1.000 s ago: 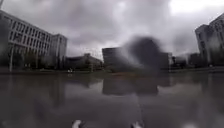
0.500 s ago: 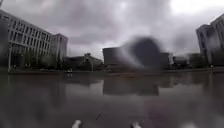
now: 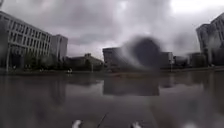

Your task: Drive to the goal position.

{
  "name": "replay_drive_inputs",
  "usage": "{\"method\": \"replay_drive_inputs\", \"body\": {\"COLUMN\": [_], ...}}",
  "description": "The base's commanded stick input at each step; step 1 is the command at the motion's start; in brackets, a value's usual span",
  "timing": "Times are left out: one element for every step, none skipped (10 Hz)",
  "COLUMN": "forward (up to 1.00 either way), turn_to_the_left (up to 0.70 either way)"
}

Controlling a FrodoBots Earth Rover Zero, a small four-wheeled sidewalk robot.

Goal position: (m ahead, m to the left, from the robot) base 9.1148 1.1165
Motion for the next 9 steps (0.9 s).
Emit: {"method": "replay_drive_inputs", "body": {"forward": [0.7, 0.7, 0.7, 0.7, 0.7, 0.7, 0.7, 0.7, 0.7], "turn_to_the_left": [0.0, 0.0, 0.0, 0.0, 0.0, 0.0, 0.0, 0.0, 0.0]}}
